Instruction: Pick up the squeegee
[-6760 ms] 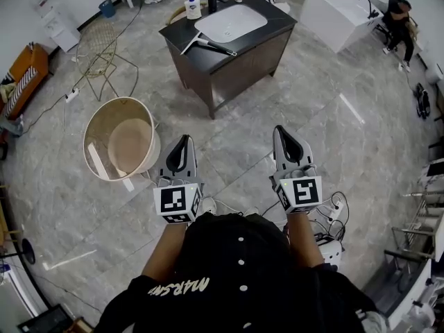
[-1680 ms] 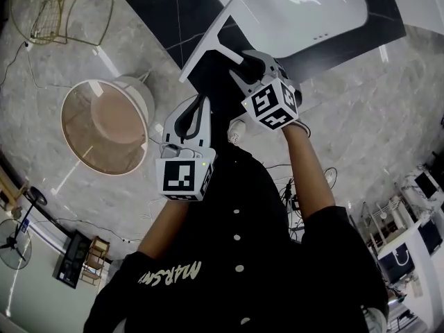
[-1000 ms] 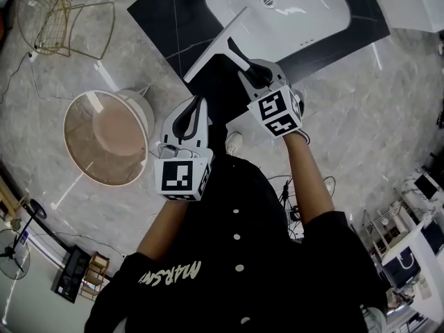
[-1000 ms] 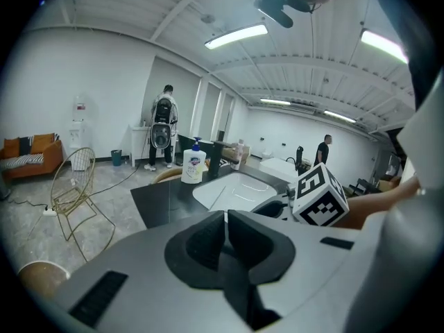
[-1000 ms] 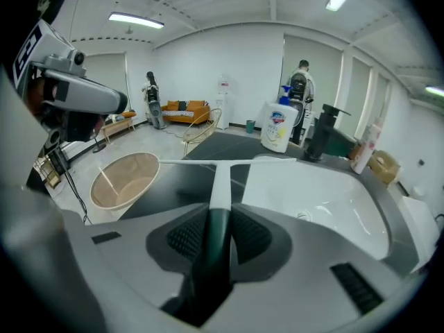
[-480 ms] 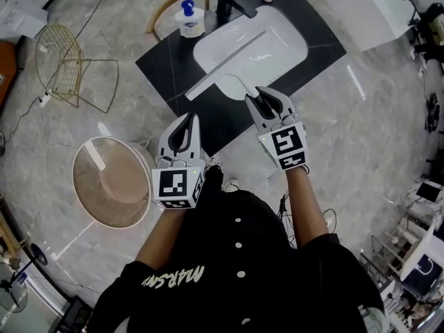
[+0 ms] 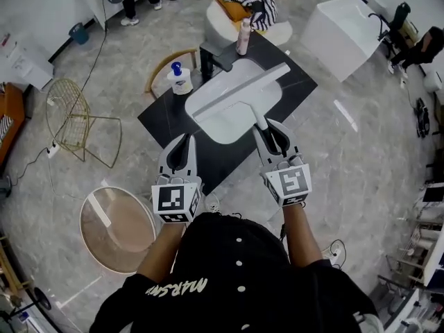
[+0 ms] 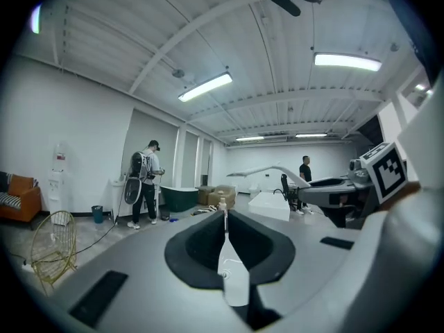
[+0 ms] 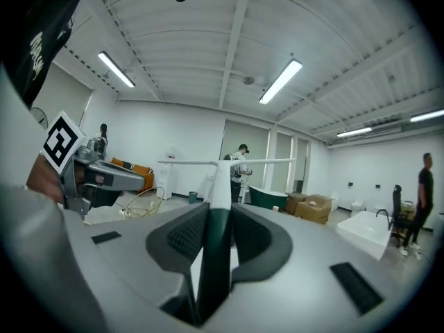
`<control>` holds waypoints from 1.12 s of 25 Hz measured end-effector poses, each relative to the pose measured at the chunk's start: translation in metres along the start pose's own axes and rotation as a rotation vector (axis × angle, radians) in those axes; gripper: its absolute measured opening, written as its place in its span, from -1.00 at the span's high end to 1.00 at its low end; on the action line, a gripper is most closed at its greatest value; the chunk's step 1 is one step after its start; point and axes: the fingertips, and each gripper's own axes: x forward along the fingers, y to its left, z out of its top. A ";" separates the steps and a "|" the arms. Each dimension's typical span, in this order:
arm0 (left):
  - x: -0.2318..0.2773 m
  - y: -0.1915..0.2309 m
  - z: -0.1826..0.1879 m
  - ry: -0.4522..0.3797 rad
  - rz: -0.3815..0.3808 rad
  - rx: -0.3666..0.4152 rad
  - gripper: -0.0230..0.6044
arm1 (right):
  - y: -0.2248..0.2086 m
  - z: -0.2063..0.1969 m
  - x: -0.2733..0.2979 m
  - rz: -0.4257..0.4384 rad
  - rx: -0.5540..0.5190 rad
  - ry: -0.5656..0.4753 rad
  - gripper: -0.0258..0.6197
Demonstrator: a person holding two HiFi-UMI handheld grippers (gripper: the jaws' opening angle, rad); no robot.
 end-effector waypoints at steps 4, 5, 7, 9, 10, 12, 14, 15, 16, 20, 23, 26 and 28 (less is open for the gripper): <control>0.003 -0.002 0.022 -0.040 0.005 0.021 0.86 | -0.021 0.025 -0.022 -0.066 0.021 -0.079 0.65; 0.002 -0.002 0.027 -0.050 0.005 0.023 0.86 | -0.026 0.029 -0.028 -0.081 0.028 -0.095 0.65; 0.000 -0.005 0.036 -0.070 0.003 0.028 0.86 | -0.035 0.037 -0.041 -0.116 0.043 -0.123 0.65; -0.002 -0.010 0.045 -0.089 -0.004 0.035 0.86 | -0.045 0.042 -0.054 -0.157 0.055 -0.139 0.65; -0.002 -0.012 0.049 -0.098 -0.006 0.039 0.86 | -0.049 0.043 -0.060 -0.172 0.059 -0.153 0.65; -0.003 -0.015 0.053 -0.113 -0.008 0.043 0.86 | -0.056 0.044 -0.069 -0.198 0.069 -0.179 0.65; -0.003 -0.013 0.053 -0.114 -0.005 0.045 0.86 | -0.058 0.042 -0.072 -0.216 0.077 -0.180 0.65; -0.003 -0.012 0.053 -0.110 -0.003 0.046 0.86 | -0.058 0.041 -0.072 -0.223 0.076 -0.176 0.65; -0.003 -0.011 0.053 -0.108 -0.002 0.047 0.86 | -0.059 0.041 -0.073 -0.228 0.074 -0.176 0.65; -0.004 -0.012 0.054 -0.110 0.003 0.048 0.86 | -0.061 0.046 -0.073 -0.229 0.083 -0.199 0.65; -0.004 -0.015 0.053 -0.111 0.007 0.050 0.86 | -0.058 0.050 -0.071 -0.207 0.086 -0.203 0.65; -0.006 -0.019 0.052 -0.110 0.009 0.052 0.86 | -0.055 0.052 -0.072 -0.195 0.088 -0.203 0.65; -0.007 -0.020 0.053 -0.112 0.010 0.053 0.86 | -0.054 0.051 -0.073 -0.187 0.089 -0.210 0.65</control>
